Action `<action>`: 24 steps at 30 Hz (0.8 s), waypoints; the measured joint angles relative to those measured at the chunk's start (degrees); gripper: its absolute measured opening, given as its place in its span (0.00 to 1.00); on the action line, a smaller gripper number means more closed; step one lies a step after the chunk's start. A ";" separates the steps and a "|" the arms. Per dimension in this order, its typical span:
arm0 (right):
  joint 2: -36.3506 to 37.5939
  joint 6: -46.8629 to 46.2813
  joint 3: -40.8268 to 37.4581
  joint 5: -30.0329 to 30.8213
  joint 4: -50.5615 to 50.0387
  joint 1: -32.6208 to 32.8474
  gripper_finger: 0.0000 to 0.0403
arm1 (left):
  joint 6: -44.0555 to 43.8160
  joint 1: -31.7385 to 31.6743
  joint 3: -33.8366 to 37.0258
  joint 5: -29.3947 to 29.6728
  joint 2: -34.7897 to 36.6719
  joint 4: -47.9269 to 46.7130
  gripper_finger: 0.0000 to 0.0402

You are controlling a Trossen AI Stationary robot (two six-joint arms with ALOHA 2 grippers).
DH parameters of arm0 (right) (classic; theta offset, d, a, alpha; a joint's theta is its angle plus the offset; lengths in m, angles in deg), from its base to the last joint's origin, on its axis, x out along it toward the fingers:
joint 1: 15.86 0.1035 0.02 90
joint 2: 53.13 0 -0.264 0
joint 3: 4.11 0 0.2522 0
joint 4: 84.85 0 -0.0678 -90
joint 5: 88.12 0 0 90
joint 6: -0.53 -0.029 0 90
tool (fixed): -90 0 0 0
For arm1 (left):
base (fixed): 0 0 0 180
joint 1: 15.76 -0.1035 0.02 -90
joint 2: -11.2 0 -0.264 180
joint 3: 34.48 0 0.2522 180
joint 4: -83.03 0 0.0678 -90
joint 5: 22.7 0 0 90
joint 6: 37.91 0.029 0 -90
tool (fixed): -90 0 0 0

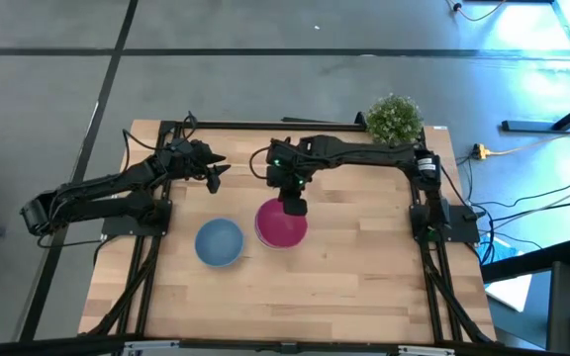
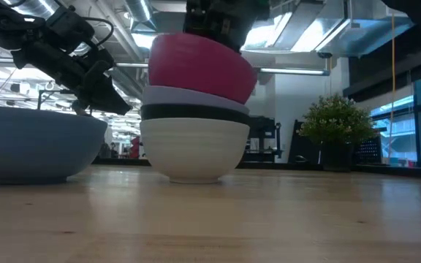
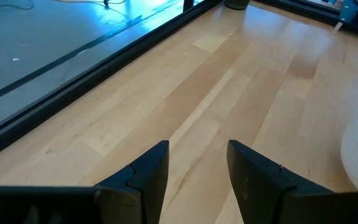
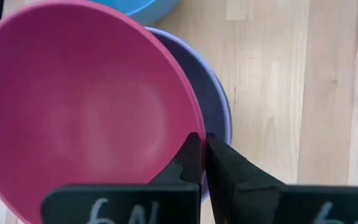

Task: Nest bowls inside each other
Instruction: Stack the pink bowl on top of the purple bowl

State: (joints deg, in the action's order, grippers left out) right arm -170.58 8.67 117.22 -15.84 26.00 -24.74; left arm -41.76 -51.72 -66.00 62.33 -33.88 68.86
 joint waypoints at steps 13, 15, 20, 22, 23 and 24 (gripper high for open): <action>-4.09 2.36 0.07 0.83 -5.04 -0.13 0.02 | 0.00 0.00 0.00 -0.01 -0.02 0.01 0.39; -4.08 2.69 0.07 1.22 -5.57 -0.11 0.02 | 0.00 -0.02 0.00 -0.01 -0.02 0.01 0.39; -4.06 2.64 0.13 4.10 -6.92 -0.53 0.02 | 0.00 -0.01 0.00 -0.01 0.01 -0.01 0.39; -4.04 2.69 0.13 5.12 -8.16 -1.07 0.02 | 0.00 -0.02 0.00 -0.01 -0.02 0.01 0.39; -4.04 2.70 0.13 5.77 -8.58 -1.25 0.02 | 0.00 0.00 0.00 -0.01 -0.01 0.01 0.39; -4.04 2.75 0.13 6.54 -8.93 -1.45 0.02 | 0.00 -0.02 0.00 -0.01 -0.02 0.01 0.39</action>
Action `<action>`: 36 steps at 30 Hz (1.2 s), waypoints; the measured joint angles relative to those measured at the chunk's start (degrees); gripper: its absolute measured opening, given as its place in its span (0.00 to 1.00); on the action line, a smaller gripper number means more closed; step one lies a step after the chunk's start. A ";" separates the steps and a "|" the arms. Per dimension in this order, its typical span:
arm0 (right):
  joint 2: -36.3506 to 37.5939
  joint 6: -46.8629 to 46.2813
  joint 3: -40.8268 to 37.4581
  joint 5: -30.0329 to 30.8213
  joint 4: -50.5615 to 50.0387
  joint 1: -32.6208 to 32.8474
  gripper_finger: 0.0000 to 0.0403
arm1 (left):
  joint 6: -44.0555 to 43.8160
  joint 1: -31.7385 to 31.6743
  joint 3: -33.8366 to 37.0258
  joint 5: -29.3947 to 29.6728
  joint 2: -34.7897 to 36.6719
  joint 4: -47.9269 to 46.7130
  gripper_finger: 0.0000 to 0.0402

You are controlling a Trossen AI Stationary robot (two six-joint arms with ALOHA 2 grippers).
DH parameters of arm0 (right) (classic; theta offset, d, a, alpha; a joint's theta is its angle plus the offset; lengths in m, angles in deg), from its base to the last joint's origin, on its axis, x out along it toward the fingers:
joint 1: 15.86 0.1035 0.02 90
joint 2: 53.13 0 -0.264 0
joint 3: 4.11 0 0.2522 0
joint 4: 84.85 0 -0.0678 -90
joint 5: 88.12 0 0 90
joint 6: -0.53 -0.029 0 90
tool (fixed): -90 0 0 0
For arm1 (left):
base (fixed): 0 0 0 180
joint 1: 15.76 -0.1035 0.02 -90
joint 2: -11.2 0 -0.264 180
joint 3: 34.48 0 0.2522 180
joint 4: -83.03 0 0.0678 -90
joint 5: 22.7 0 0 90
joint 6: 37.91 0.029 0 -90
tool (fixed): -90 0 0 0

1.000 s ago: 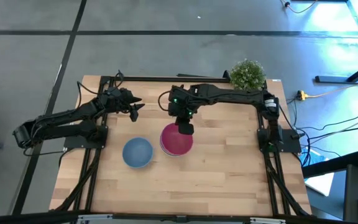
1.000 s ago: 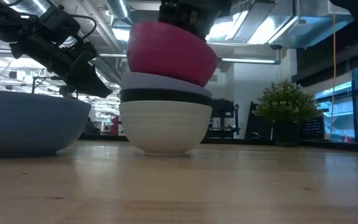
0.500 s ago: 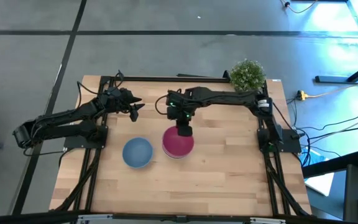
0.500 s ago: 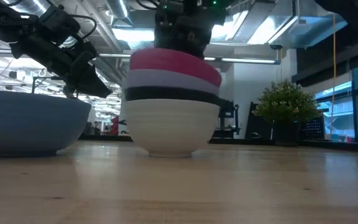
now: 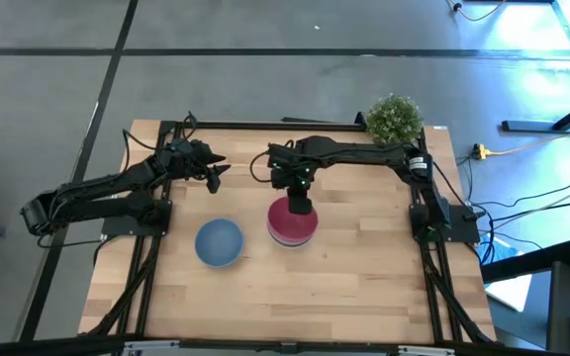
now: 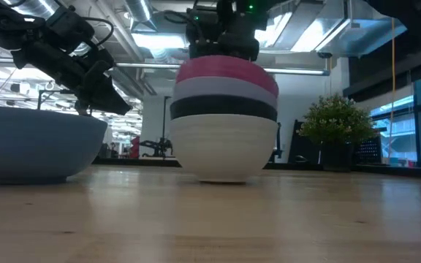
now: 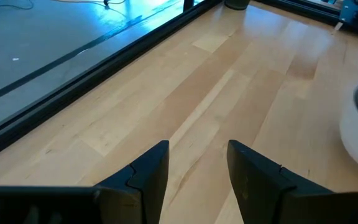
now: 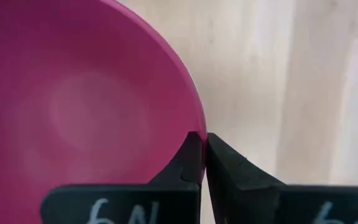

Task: Nest bowls inside each other
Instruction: Stack the pink bowl on top of the purple bowl

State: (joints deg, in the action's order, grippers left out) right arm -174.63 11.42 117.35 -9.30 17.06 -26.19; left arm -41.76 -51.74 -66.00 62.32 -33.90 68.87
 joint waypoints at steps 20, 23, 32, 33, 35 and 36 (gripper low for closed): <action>-0.37 -1.55 4.03 0.76 -2.01 0.37 0.08 | -0.05 0.02 0.00 0.00 0.02 -0.02 0.39; -0.39 -1.66 4.83 0.60 -3.00 0.50 0.14 | -0.33 0.00 0.00 0.00 0.00 -0.02 0.39; -0.35 -1.66 5.07 0.07 -3.33 1.82 0.19 | -0.37 0.02 0.00 -0.02 0.00 -0.02 0.39; -0.35 -1.66 5.07 0.09 -3.33 1.90 0.20 | -0.37 0.00 0.00 -0.02 0.00 -0.02 0.39; -0.35 -1.65 5.72 1.34 -3.92 1.91 0.20 | -0.39 0.02 0.00 -0.02 0.02 -0.02 0.39; -0.35 -1.53 6.43 2.52 -4.26 1.93 0.20 | -0.39 0.02 0.00 -0.02 0.00 -0.02 0.39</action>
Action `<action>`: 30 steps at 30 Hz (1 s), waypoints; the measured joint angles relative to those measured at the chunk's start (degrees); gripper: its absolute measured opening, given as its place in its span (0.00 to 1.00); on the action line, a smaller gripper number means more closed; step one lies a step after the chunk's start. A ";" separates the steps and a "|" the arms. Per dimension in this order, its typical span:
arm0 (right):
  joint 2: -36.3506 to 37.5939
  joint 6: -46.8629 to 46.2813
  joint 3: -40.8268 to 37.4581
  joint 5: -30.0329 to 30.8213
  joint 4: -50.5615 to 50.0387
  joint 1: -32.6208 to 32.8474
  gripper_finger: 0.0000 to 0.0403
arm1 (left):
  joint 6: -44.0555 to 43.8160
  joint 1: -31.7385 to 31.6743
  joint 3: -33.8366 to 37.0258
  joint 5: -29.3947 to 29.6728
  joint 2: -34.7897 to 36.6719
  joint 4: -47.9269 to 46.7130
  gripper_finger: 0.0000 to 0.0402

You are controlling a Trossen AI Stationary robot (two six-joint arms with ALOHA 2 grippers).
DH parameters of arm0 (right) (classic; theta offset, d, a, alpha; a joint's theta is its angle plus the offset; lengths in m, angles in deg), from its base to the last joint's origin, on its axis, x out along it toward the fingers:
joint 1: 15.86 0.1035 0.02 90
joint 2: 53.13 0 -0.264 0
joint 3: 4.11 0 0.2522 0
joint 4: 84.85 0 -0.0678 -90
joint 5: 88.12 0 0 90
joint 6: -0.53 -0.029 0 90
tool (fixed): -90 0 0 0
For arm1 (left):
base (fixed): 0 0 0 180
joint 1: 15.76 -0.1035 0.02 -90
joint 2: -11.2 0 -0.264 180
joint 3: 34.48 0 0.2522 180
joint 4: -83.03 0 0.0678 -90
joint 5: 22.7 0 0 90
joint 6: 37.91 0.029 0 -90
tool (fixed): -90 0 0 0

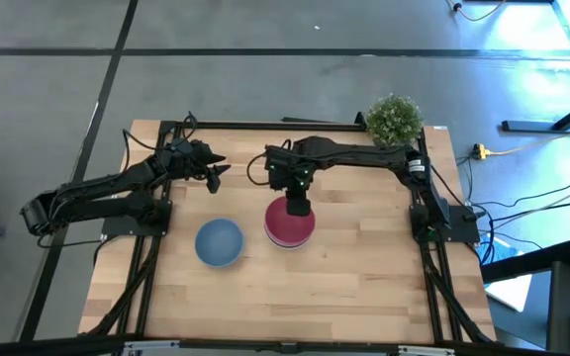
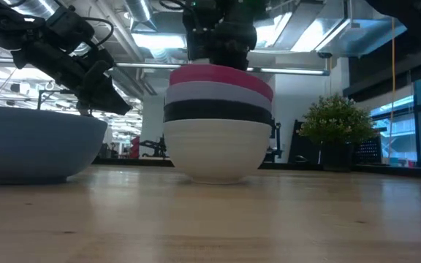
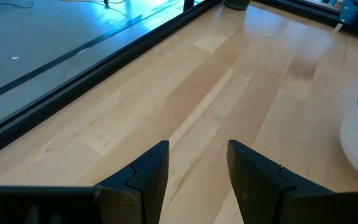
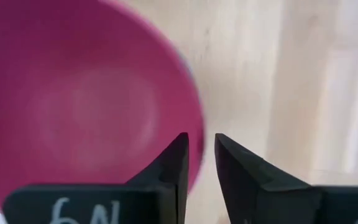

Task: Nest bowls inside each other
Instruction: Stack the pink bowl on top of the purple bowl, then stack the blue bowl on top of the pink bowl

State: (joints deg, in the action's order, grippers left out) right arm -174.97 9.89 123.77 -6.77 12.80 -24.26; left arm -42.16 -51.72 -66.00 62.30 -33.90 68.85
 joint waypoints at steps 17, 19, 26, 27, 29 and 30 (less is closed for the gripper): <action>0.22 2.93 17.80 -3.86 12.42 0.02 0.20 | -0.09 -0.01 0.00 0.00 0.00 0.00 0.39; 0.15 2.93 17.27 -5.02 15.59 0.02 0.20 | -0.09 -0.01 0.00 0.00 0.02 0.00 0.39; -3.77 2.94 16.70 -5.25 18.98 0.02 0.20 | -0.09 -0.02 0.00 0.00 0.00 0.00 0.39; -4.67 2.95 16.70 -5.96 19.86 0.02 0.20 | -0.09 0.00 0.00 0.00 0.00 0.00 0.39; -6.55 2.95 16.70 -7.76 20.75 0.01 0.20 | -0.09 -0.02 0.00 0.00 0.02 0.00 0.39; -7.52 2.99 16.70 -8.30 21.38 0.00 0.20 | -0.09 0.00 0.00 0.00 0.02 0.00 0.39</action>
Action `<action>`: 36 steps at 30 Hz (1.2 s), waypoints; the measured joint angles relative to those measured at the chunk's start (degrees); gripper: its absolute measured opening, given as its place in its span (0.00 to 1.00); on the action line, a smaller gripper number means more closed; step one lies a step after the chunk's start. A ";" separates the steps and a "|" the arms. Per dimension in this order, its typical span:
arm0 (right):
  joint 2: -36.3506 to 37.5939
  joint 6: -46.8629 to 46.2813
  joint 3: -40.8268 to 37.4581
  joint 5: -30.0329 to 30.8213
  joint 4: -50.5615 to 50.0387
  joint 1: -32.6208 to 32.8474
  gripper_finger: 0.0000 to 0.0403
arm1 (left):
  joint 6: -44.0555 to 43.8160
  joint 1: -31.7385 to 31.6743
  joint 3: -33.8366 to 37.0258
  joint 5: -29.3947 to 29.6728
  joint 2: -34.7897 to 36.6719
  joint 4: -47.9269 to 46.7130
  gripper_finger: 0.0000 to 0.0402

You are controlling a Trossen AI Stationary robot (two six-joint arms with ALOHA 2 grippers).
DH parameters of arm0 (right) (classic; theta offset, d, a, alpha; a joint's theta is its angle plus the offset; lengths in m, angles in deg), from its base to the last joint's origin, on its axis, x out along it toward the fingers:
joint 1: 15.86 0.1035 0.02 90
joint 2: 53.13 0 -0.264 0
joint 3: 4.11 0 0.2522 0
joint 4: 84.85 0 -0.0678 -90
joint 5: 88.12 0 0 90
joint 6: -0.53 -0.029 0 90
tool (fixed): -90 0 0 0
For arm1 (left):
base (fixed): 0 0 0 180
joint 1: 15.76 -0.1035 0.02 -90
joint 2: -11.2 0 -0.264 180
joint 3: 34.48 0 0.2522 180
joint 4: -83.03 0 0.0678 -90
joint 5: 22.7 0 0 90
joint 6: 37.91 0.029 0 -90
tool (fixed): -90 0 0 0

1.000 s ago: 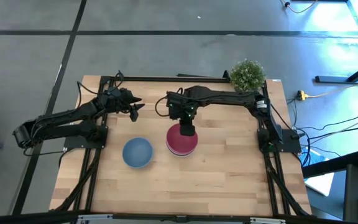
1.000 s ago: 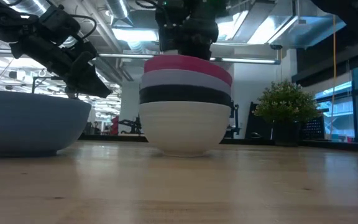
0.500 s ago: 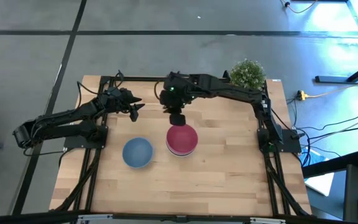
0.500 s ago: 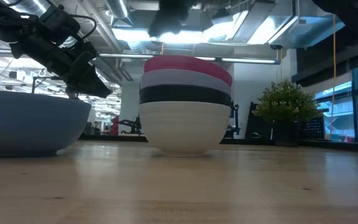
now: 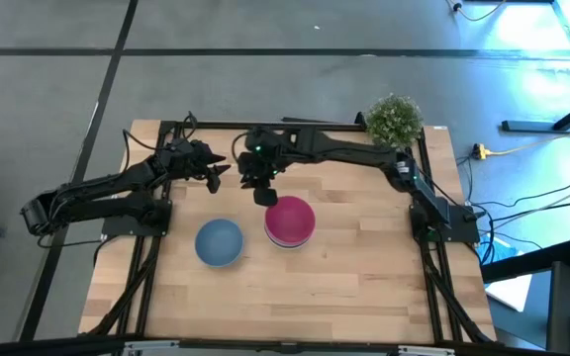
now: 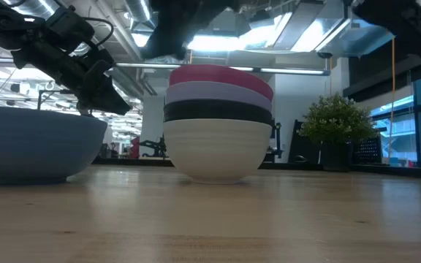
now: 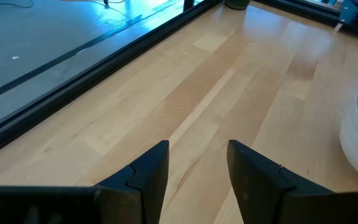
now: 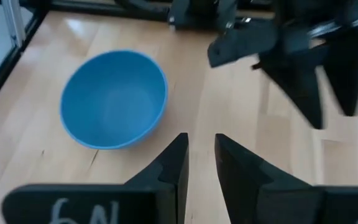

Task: Nest bowls inside each other
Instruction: Stack the blue bowl on top of the pink bowl

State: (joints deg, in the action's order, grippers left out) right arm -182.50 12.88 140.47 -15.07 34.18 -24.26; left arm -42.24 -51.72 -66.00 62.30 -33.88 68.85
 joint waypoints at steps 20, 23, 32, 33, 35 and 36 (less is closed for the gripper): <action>-4.43 -2.46 1.03 -2.71 2.69 3.23 0.20 | -1.94 0.00 0.00 -0.82 -0.02 0.97 0.39; -4.46 -2.46 1.01 -2.71 2.44 4.15 0.20 | -4.28 0.02 0.00 -3.41 -0.01 4.18 0.39; -4.45 -3.12 1.01 -2.69 1.25 6.01 0.20 | -5.80 2.92 0.00 -11.58 0.26 10.97 0.39; -4.46 -3.04 1.01 -2.62 0.94 6.31 0.20 | -6.06 3.57 0.00 -11.69 0.27 11.19 0.39; -4.46 -2.75 1.01 -2.65 0.71 7.17 0.20 | -7.20 5.00 0.00 -12.85 0.25 11.40 0.39; -4.43 -2.44 1.01 -2.65 0.70 7.61 0.20 | -7.41 5.82 0.00 -13.77 0.25 11.79 0.39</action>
State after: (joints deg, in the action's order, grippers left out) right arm -186.93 10.45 141.48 -17.72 34.88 -16.66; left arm -49.65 -45.90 -66.00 48.54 -33.64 80.64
